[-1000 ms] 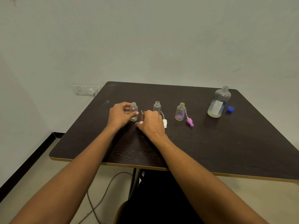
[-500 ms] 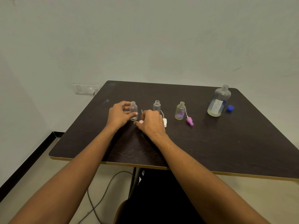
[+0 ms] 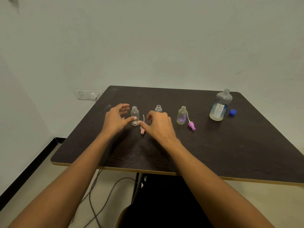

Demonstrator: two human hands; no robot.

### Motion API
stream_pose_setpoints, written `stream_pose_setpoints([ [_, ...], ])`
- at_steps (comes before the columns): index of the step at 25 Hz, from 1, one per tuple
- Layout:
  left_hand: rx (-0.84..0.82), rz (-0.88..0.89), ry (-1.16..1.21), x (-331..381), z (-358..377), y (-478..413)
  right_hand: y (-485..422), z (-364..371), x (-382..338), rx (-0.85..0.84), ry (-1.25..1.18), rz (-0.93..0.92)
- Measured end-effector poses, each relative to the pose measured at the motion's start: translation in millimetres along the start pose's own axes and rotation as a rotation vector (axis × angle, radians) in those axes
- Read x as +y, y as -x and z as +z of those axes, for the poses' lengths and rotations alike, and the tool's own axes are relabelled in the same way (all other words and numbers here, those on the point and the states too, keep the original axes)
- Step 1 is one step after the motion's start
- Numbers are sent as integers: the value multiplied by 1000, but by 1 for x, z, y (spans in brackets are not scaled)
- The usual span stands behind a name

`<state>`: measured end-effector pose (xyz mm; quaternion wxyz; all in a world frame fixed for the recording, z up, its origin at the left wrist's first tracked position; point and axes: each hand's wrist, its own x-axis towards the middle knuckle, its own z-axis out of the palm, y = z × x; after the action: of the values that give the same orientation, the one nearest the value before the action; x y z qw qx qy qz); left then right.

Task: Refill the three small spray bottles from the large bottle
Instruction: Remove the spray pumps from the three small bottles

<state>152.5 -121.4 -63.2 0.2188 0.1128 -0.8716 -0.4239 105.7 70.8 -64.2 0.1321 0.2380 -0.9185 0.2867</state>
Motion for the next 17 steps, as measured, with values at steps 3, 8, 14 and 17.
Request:
stream_pose_setpoints([
  [3, 62, 57, 9, 15, -15, 7, 3, -43, 11, 95, -133, -41],
  [8, 182, 218, 87, 65, -20, 21, 17, -129, 48, 249, -447, -52],
  [14, 111, 366, 145, 119, 21, 39, 50, -185, 104, 355, -466, 25],
  [17, 62, 347, 187, 126, 38, 44, 60, -191, 124, 365, -443, 58],
])
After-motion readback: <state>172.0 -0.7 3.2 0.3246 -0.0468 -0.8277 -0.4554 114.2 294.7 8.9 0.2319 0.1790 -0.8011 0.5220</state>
